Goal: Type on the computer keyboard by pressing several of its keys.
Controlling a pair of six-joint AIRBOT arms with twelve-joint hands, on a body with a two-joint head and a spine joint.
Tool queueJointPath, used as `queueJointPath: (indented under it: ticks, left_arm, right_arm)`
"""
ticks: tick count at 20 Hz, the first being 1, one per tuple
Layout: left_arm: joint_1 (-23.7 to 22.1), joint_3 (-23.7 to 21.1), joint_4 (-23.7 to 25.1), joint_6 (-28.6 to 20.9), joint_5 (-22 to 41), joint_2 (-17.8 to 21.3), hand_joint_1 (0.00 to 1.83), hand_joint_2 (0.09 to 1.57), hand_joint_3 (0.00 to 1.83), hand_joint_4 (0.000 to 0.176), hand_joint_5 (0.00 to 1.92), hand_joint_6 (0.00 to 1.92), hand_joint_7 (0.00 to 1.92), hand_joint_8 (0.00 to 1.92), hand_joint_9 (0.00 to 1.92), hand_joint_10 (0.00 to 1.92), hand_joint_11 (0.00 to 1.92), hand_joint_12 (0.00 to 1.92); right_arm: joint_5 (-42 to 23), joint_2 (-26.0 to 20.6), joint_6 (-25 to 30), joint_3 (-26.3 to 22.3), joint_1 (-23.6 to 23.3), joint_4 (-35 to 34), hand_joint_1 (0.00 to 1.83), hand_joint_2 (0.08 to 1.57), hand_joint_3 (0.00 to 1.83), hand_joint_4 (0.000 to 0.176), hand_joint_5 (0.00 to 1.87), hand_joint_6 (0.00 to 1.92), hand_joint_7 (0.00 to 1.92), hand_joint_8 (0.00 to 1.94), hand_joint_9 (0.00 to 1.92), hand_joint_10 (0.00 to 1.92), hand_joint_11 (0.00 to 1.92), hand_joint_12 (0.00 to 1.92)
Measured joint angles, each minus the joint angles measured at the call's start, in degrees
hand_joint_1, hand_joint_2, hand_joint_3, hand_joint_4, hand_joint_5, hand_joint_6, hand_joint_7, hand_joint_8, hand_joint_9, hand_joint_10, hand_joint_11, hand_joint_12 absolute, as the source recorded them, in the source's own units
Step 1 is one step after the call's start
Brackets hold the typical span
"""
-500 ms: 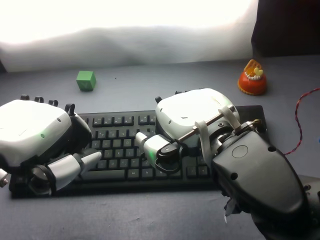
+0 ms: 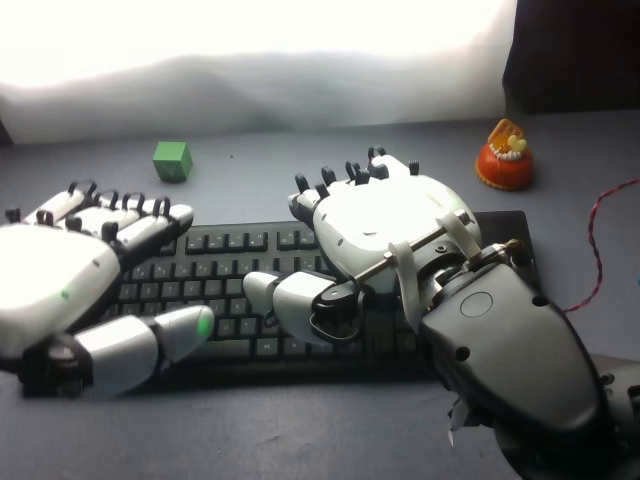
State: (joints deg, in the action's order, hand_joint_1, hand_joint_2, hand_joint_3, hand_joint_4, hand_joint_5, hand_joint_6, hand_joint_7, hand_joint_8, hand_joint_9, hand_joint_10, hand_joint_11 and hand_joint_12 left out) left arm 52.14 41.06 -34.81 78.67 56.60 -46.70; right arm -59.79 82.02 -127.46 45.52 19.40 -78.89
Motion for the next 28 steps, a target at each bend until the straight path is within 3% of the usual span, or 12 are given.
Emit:
queueJointPath:
  ticks: [2,3,4,7,12,18,19,22,24,26,27,28]
  left_arm:
    - [2.29,0.48,0.13,-0.83,2.78,-1.68,0.0,1.27,0.0,0.034,0.1,0.0,0.15,0.0,0.16,0.0,0.0,0.56]
    - [3.56,0.68,-0.02,-1.01,4.42,-2.99,0.0,1.27,0.0,0.034,0.11,0.0,0.15,0.0,0.16,0.0,0.0,0.55]
    - [4.44,0.74,0.04,-1.22,5.46,-3.85,0.0,1.27,0.0,0.036,0.11,0.0,0.16,0.0,0.17,0.0,0.0,0.53]
    - [6.91,1.44,0.17,-1.38,9.14,-7.48,0.0,1.28,0.01,0.027,0.11,0.0,0.16,0.0,0.16,0.0,0.0,0.53]
    - [8.31,2.97,-1.64,0.98,12.96,-11.54,0.0,1.28,0.0,0.034,0.13,0.0,0.16,0.0,0.17,0.0,0.0,0.58]
    - [8.87,5.62,-1.68,2.14,13.92,-13.62,0.0,1.29,0.0,0.024,0.18,0.02,0.18,0.0,0.18,0.0,0.0,0.58]
    - [8.87,6.1,-1.92,2.34,14.25,-14.05,0.0,1.29,0.0,0.011,0.23,0.02,0.18,0.0,0.18,0.0,0.0,0.55]
    - [8.87,6.86,-1.66,2.49,14.29,-14.95,0.0,1.28,0.0,0.0,0.41,0.04,0.21,0.0,0.17,0.0,0.0,0.46]
    - [9.11,7.06,-1.64,2.56,14.62,-15.15,0.0,1.29,0.0,0.0,0.46,0.04,0.29,0.02,0.19,0.01,0.0,0.4]
    - [9.09,7.34,-1.57,2.62,15.19,-15.69,0.05,1.31,0.0,0.0,0.39,0.01,0.56,0.02,0.47,0.04,0.0,0.46]
    - [9.09,7.5,-1.42,2.69,15.63,-15.98,0.06,1.31,0.0,0.0,0.31,0.01,0.62,0.02,0.59,0.07,0.0,0.61]
    - [9.09,7.58,-1.14,2.78,16.28,-16.06,0.03,1.32,0.0,0.023,0.26,0.0,0.54,0.0,0.58,0.04,0.0,0.92]
  right_arm:
    - [0.04,0.37,-0.04,0.0,0.02,0.02,0.08,1.21,0.0,0.0,0.27,0.0,0.29,0.0,0.29,0.01,0.0,0.77]
    - [0.04,1.03,-0.09,0.0,0.09,-0.11,0.22,1.19,0.0,0.0,0.27,0.0,0.3,0.0,0.31,0.01,0.0,0.85]
    - [0.04,1.51,-0.13,0.07,0.17,-0.11,0.24,1.2,0.0,0.0,0.24,0.0,0.27,0.0,0.29,0.0,0.0,0.84]
    - [-0.37,4.31,-0.13,1.49,0.2,-1.22,0.64,1.19,0.0,0.0,0.25,0.01,0.3,0.01,0.32,0.01,0.0,0.96]
    - [-2.47,7.72,1.05,4.74,2.01,-5.64,0.9,1.19,0.0,0.0,0.27,0.01,0.28,0.0,0.29,0.0,0.0,0.97]
    - [-1.11,9.86,1.66,7.21,3.56,-5.33,0.8,1.24,0.02,0.0,0.3,0.02,0.25,0.0,0.28,0.0,0.0,1.01]
    - [-1.01,10.23,1.66,7.93,3.85,-5.46,0.79,1.26,0.02,0.0,0.41,0.06,0.26,0.01,0.29,0.01,0.0,1.02]
    - [-1.05,10.51,1.79,8.76,3.82,-4.57,0.83,1.26,0.01,0.0,0.72,0.16,0.34,0.01,0.26,0.0,0.0,0.89]
    - [-1.92,10.84,1.97,8.94,3.48,-3.8,0.82,1.25,0.01,0.0,0.72,0.14,0.51,0.03,0.31,0.02,0.0,0.78]
    - [-2.69,11.37,1.95,8.92,3.45,-3.74,0.73,1.3,0.02,0.0,0.57,0.06,0.64,0.04,0.58,0.12,0.0,1.01]
    - [-2.89,11.52,1.81,8.92,3.3,-3.85,0.7,1.31,0.02,0.0,0.54,0.04,0.71,0.04,0.67,0.16,0.0,1.09]
    - [-3.26,11.63,1.79,8.94,3.3,-3.39,0.72,1.31,0.01,0.0,0.56,0.04,0.71,0.03,0.69,0.16,0.0,1.24]
